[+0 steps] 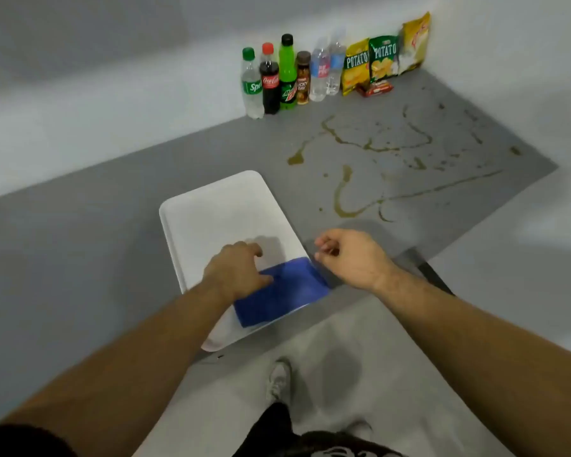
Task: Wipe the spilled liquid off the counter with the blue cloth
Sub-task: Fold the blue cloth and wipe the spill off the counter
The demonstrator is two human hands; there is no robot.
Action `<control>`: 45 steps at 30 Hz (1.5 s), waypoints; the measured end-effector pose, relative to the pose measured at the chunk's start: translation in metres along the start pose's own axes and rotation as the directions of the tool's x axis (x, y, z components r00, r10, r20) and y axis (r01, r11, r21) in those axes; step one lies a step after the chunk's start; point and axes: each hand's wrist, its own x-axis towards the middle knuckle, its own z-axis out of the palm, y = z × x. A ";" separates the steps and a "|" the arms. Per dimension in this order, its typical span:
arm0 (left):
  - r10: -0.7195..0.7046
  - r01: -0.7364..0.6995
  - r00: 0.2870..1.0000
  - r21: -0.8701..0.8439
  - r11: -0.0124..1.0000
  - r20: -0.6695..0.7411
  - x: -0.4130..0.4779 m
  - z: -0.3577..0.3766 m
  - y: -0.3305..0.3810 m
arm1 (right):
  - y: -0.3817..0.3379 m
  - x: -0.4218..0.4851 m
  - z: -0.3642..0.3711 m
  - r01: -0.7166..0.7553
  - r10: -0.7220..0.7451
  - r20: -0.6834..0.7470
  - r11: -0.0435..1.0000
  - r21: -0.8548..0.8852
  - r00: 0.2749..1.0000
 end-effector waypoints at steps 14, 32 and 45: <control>0.094 -0.068 0.994 -0.390 0.919 0.050 -0.004 0.023 -0.058 | -0.006 0.038 0.066 0.054 0.028 0.191 0.909 -0.413 0.981; 0.055 -0.103 0.995 -0.893 0.438 -0.087 0.029 -0.022 0.006 | -0.008 -0.019 -0.018 -0.176 0.285 -0.129 0.828 0.533 0.950; 0.387 -0.297 0.912 -0.873 0.386 -0.139 0.052 -0.034 0.110 | 0.038 -0.001 -0.052 -0.174 0.170 0.066 0.774 0.609 0.983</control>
